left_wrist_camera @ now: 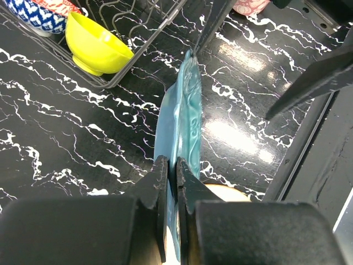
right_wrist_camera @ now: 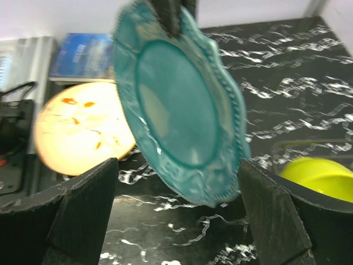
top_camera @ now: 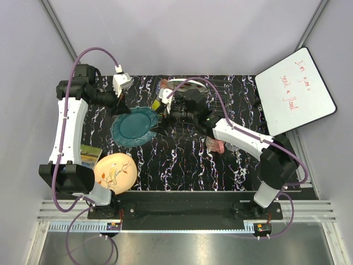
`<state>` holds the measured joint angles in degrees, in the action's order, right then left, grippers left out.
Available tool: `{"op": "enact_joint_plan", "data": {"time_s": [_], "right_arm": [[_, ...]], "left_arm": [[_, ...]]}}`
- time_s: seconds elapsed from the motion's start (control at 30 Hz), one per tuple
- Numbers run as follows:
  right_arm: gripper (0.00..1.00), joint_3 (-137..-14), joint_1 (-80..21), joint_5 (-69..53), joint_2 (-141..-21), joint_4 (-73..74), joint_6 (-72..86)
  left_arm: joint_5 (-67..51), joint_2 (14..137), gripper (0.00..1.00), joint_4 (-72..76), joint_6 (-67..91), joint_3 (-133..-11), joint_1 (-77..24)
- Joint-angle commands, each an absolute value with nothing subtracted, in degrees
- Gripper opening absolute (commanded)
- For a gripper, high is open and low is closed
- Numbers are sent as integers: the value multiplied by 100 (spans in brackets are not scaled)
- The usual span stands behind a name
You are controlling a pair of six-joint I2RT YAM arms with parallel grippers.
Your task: Load the mixed dishes into the dish rack
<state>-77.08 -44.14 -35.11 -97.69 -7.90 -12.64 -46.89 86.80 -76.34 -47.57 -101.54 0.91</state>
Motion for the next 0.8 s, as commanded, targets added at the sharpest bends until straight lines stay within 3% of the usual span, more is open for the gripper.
{"op": "enact_joint_plan", "data": {"time_s": [0.0, 0.4, 0.77], "right_arm": [[97, -7673, -4254, -2637, -9791, -1212, -1617], [95, -7928, -4192, -2407, -10222, -1459, -1820], [75, -8261, -4192, -4560, -10494, -1810, -186]], "left_arm": [[-5572, 8543, 0, -7752, -4702, -10363, 35], [-5572, 8543, 0, -7901, -4799, -10362, -167], [-5722, 8675, 0, -7594, -4571, -10318, -202]]}}
